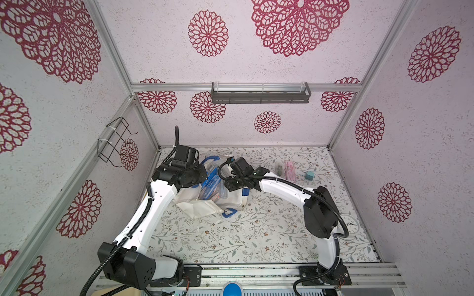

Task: Take out the compass set from the canvas bag
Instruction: Pick up the compass set from the canvas bag.

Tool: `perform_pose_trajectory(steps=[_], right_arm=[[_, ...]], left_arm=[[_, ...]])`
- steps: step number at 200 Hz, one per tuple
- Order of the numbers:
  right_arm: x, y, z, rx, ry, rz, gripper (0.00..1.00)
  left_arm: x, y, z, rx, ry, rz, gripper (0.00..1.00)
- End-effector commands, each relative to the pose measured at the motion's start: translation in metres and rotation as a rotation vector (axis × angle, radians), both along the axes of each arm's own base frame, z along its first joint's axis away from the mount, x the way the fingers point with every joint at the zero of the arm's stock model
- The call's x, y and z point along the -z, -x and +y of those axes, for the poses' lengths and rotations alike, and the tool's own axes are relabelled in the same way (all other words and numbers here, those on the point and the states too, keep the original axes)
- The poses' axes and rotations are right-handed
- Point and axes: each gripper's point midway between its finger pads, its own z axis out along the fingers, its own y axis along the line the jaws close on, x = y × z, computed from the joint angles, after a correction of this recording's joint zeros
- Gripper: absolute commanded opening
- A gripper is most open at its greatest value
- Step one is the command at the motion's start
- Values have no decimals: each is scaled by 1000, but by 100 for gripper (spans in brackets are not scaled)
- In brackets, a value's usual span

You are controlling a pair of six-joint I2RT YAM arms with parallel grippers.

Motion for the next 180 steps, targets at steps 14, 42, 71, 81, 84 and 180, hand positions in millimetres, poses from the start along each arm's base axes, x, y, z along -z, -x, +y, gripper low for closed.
perform_pose_trajectory(steps=[14, 42, 71, 81, 84, 180], right_arm=[[-11, -21, 4, 48, 27, -54, 50], [4, -30, 4, 90, 68, -36, 52], [18, -35, 5, 104, 82, -23, 52], [22, -36, 6, 107, 86, -16, 52], [23, -36, 6, 106, 86, -14, 52], [-25, -2, -3, 53, -46, -99, 50]], left_arm=[[-19, -5, 3, -22, 8, -42, 0], [-19, -5, 4, -24, 5, -42, 0], [-18, -5, 4, -22, 4, -41, 0], [-18, -5, 4, -21, 4, -40, 0], [-18, -5, 4, -21, 3, -40, 0], [-15, -8, 6, -23, 0, -26, 0]])
